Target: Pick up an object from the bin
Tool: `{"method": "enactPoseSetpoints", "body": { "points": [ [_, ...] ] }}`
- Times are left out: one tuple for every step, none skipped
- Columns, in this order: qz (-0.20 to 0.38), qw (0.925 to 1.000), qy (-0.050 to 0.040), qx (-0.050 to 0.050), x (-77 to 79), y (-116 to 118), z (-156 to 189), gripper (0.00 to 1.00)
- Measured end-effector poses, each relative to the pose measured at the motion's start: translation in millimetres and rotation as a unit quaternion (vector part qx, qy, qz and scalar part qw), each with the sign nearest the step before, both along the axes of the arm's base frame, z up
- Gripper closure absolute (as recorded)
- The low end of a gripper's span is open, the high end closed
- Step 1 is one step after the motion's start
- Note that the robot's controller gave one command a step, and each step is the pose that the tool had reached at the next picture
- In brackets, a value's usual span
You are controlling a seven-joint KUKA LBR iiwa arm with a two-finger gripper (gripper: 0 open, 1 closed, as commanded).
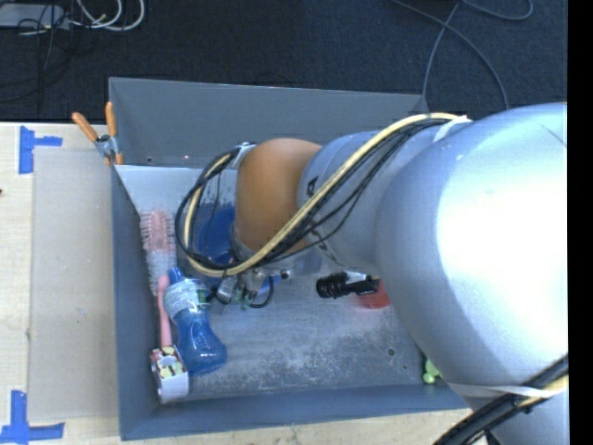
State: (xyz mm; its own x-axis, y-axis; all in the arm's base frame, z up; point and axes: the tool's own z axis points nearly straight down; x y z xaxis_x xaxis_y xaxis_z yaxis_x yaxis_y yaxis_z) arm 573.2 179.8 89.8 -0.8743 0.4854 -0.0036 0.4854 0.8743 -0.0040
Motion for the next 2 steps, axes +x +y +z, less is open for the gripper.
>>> {"method": "enactPoseSetpoints", "body": {
  "points": [
    [0.001, 1.0, 0.0045, -0.001, -2.1, -0.6, 45.4, 1.0],
    [0.002, 1.0, 0.0042, -0.001, -1.6, -1.0, 73.7, 1.0]
  ]
}}
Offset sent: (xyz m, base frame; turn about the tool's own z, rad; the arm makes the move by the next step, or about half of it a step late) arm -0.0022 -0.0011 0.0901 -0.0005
